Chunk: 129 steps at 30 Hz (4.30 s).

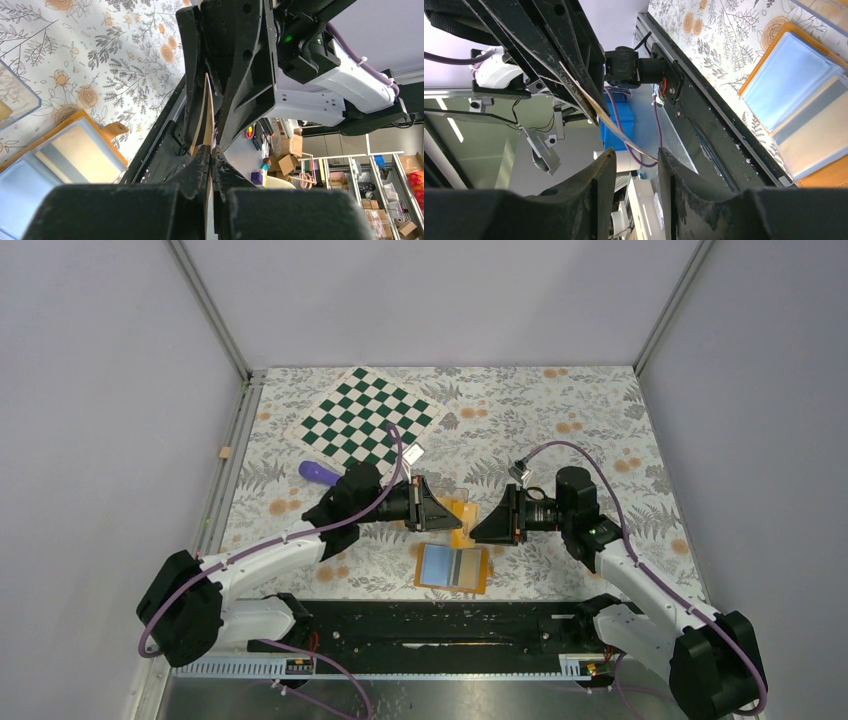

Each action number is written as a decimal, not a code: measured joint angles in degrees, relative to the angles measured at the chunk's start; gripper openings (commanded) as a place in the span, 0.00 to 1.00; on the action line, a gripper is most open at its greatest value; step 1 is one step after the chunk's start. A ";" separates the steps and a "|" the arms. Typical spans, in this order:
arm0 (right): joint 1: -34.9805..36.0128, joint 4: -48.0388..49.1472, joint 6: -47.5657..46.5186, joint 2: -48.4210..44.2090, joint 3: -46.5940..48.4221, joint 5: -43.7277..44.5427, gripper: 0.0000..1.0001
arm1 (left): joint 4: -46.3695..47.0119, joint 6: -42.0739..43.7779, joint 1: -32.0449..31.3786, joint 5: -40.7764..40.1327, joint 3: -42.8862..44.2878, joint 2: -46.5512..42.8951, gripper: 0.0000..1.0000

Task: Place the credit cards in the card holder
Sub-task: Insert the credit card into the card slot.

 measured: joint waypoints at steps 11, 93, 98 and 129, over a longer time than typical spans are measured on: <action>0.02 -1.05 -1.75 -0.09 1.01 0.42 0.52 | 0.96 -0.70 -0.59 2.54 0.00 0.42 0.00; 0.02 -2.12 -19.15 18.53 -5.51 18.43 0.00 | -22.34 -7.85 -7.67 -18.40 -0.13 21.88 0.14; 0.02 -2.29 -17.99 19.71 -5.70 17.88 0.00 | -23.15 -7.58 -7.67 -18.40 0.48 22.18 0.14; -0.04 -6.73 -15.98 25.68 -4.96 13.22 0.13 | -30.99 -2.60 -8.26 -18.36 6.88 25.57 0.13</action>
